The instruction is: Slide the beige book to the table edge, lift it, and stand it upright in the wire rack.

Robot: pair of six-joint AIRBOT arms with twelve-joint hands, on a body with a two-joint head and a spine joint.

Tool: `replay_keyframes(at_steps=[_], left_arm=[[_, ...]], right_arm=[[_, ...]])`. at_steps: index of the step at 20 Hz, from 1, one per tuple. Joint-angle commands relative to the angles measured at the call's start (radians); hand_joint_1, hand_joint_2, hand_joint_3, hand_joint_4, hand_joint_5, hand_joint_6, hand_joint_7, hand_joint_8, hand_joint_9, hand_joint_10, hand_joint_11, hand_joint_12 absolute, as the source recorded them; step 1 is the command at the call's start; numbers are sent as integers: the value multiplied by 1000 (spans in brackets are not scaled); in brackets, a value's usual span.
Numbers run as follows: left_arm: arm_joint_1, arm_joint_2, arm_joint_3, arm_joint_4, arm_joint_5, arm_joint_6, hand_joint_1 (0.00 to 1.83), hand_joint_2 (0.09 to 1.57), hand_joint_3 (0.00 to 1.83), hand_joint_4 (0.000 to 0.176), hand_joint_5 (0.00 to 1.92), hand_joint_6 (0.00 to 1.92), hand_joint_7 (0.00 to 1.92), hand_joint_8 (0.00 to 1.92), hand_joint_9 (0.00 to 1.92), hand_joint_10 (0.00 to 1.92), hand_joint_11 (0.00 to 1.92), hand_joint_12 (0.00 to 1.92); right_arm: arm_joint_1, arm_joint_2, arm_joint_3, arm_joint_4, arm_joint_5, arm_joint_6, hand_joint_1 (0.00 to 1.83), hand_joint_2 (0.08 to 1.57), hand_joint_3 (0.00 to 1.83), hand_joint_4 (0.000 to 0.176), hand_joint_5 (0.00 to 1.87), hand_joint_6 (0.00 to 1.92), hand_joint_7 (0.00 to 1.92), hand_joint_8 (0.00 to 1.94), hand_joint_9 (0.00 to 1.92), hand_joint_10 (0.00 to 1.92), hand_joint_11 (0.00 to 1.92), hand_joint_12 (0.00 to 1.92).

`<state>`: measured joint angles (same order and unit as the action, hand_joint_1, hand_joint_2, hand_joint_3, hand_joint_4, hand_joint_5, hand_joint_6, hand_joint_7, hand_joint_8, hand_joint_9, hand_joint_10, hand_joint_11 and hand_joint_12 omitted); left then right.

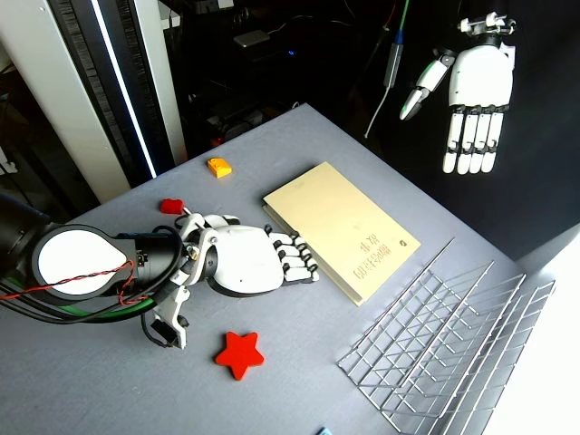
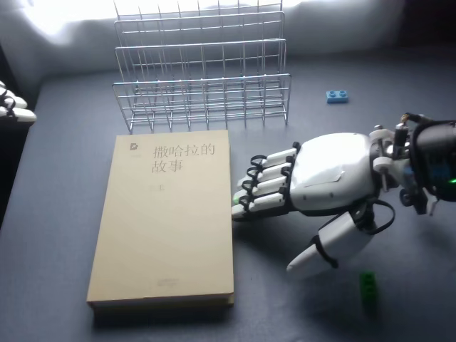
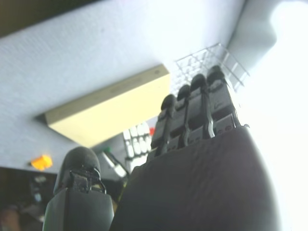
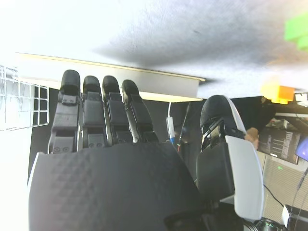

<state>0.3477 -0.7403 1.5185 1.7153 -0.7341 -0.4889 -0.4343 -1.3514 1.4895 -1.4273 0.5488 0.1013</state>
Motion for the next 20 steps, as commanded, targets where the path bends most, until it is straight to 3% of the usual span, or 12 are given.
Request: replay_keyframes(at_steps=[1,15,20], left_arm=[[-14,8,3,-57,10,-1,0,1143,3,0,0,0,0,0,0,0,0,0],[-38,24,-55,-74,50,-147,0,1126,0,0,0,0,0,0,0,0,0,0],[-41,33,-60,-30,145,-216,0,1139,2,0,0,0,0,0,0,0,0,0]], right_arm=[[7,0,5,43,49,6,0,1156,1,0,94,3,83,4,75,5,0,332],[32,-117,85,32,29,15,0,1140,0,0,98,2,85,5,78,4,0,349],[43,-170,116,27,25,24,0,1139,0,0,63,2,39,0,32,1,0,250]])
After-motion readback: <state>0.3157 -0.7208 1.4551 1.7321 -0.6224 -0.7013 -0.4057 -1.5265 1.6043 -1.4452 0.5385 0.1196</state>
